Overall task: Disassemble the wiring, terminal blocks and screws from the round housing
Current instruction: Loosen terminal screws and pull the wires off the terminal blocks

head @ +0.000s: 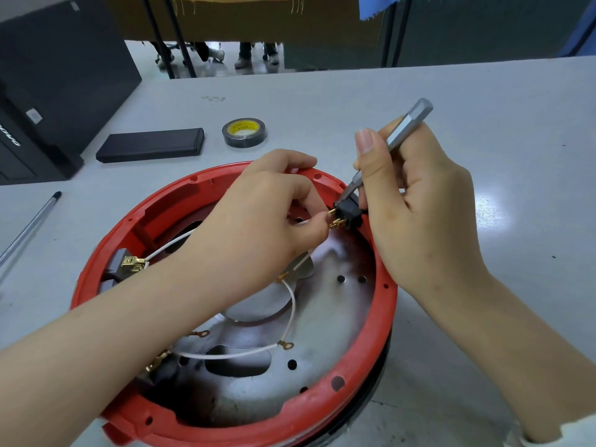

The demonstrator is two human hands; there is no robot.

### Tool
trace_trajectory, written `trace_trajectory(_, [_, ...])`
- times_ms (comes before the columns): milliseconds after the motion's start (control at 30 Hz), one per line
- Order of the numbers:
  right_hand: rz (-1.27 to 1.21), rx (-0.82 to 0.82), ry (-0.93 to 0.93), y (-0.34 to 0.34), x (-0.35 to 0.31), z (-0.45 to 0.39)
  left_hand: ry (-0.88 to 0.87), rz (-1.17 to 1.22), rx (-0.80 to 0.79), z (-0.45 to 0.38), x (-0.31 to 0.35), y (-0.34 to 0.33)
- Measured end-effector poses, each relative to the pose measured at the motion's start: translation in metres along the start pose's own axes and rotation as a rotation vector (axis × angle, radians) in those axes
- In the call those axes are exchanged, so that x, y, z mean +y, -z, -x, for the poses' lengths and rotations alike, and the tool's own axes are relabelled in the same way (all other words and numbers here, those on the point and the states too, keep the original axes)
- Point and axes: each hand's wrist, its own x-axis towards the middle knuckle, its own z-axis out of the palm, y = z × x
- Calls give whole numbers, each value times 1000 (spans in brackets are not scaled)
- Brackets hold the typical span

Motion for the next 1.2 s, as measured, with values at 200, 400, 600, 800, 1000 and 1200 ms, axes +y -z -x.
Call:
trace_trajectory(200, [41, -10, 46, 1, 0, 1, -7, 7, 4, -1, 1, 0])
trace_trajectory(400, [49, -15, 42, 1, 3, 2, -23, -4, 22, -1, 0, -2])
trace_trajectory(600, [36, -13, 60, 2, 2, 2, -32, -10, 26, -1, -1, -1])
trace_trajectory(800, [87, -39, 124, 3, 0, 2, -41, -6, 17, -1, 0, -2])
trace_trajectory(1000, [112, -75, 125, 4, -1, 1, -59, -30, 13, -2, -2, -2])
trace_trajectory(1200, [31, -124, 25, 6, -1, 3, -67, -34, 15, -1, -4, -2])
